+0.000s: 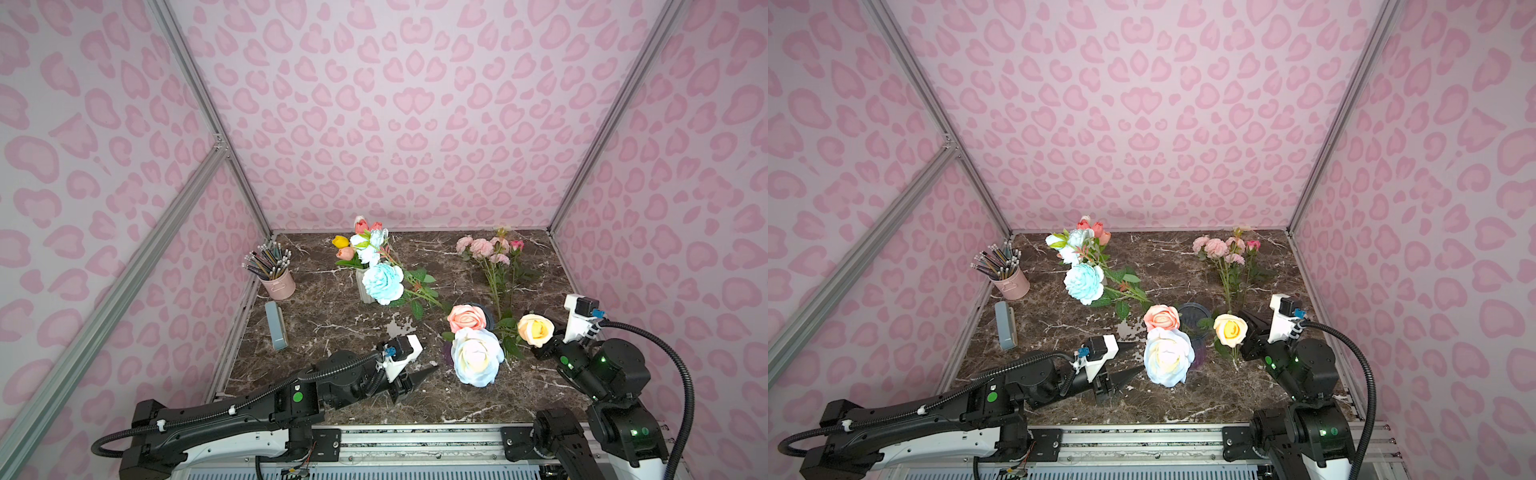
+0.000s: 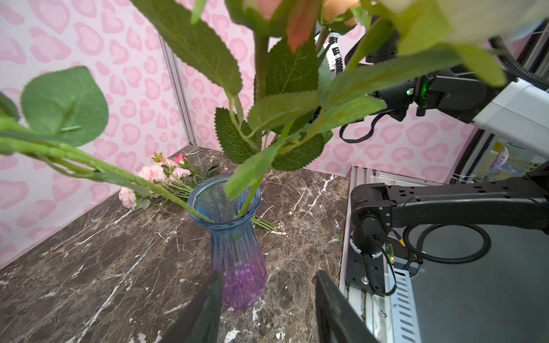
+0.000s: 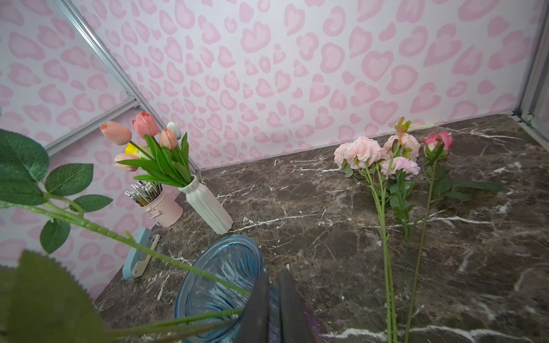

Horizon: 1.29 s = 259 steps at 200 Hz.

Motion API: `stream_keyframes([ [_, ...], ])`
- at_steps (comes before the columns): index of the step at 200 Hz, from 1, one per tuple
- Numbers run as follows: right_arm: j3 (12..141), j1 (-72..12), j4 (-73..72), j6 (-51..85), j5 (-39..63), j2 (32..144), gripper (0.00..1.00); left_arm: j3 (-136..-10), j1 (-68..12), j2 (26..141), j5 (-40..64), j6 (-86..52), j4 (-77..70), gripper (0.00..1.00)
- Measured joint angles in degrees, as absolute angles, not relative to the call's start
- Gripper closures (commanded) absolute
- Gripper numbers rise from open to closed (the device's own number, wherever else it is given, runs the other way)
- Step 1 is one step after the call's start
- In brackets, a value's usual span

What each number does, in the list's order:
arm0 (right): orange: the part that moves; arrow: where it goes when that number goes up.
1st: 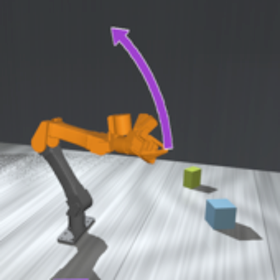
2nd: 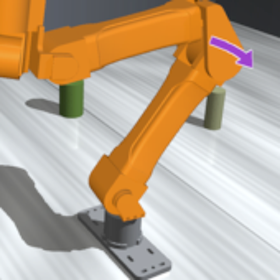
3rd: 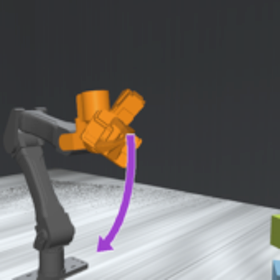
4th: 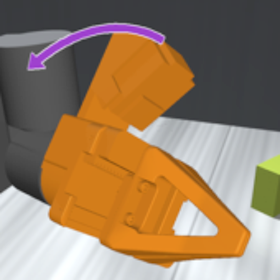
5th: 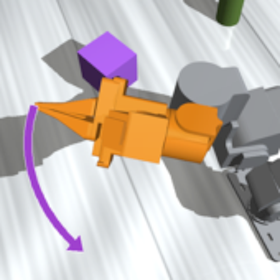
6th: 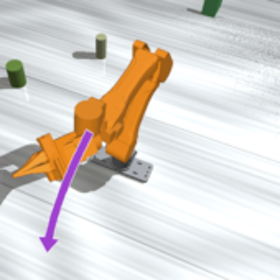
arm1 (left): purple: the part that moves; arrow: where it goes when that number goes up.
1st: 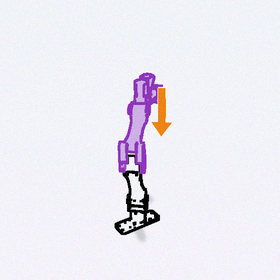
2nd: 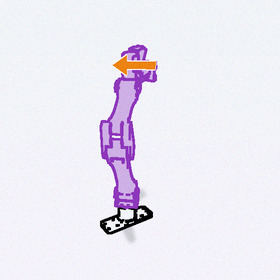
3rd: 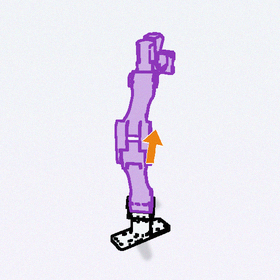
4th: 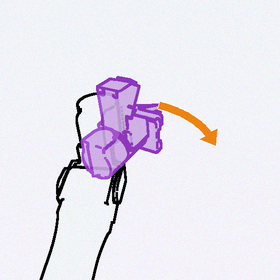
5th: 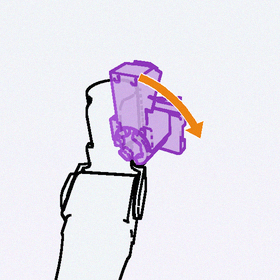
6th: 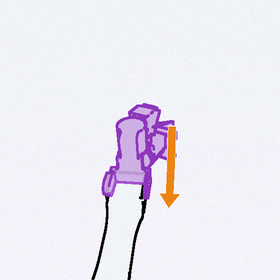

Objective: Pick out pink flowers from the vase
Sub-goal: Pick up the flower from the vase.

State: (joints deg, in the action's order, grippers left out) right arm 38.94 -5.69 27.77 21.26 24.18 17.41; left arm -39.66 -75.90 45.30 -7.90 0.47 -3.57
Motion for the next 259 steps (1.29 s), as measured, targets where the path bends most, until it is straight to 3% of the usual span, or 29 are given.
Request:
stream_keyframes([
  [47,40.27,-5.78,29.93,19.86,28.18,18.15,0.93,-42.06,-75.81,52.62,-3.55,1.19,-6.52,0.6],
  [178,48.47,-9.02,49.56,18.28,31.64,24.43,1.0,-41.45,-73.84,51.64,-3.38,1.45,-8.78,0.58],
  [213,48.03,-9.13,46.22,18.24,33.04,23.18,1.0,-42.02,-73.82,57.19,2.33,1.3,-11.31,0.71],
  [259,45.56,-9.17,44.84,18.41,32.25,19.68,1.0,-42.17,-74.81,65.23,6.22,1.32,-20.71,0.64],
])
